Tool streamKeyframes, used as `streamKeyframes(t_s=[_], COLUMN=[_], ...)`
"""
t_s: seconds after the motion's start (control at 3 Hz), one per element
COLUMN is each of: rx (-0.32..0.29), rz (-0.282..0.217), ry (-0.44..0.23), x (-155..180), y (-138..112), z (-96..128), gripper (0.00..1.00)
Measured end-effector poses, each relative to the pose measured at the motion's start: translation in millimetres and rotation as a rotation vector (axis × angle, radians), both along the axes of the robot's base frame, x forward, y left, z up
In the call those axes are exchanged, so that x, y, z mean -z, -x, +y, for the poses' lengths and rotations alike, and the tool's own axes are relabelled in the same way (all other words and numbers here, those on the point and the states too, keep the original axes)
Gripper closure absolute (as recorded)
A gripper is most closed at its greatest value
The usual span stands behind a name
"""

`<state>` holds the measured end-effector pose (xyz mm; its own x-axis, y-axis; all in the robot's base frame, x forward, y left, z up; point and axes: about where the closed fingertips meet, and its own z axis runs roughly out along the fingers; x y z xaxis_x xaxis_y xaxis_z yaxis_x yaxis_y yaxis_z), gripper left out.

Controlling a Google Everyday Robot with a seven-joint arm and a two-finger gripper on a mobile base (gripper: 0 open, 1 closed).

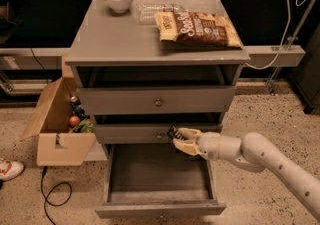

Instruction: Place rxbar chocolate into bottom drawer

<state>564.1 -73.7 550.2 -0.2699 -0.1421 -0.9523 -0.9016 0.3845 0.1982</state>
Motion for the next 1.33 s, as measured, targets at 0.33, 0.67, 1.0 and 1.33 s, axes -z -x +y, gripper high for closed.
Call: streamKeyframes(t_s=[0.33, 0.67, 1.0, 1.33], rx=[0.085, 0.112, 0.117, 0.106], rz=[0.081, 0.159, 0.312, 0.398], ry=[-0.010, 0.027, 0.088, 0.116], x=[80, 137, 223, 274], y=[6, 14, 23, 26], z=[-46, -72, -88, -88], gripper=[1.00, 1.00, 1.00, 1.00])
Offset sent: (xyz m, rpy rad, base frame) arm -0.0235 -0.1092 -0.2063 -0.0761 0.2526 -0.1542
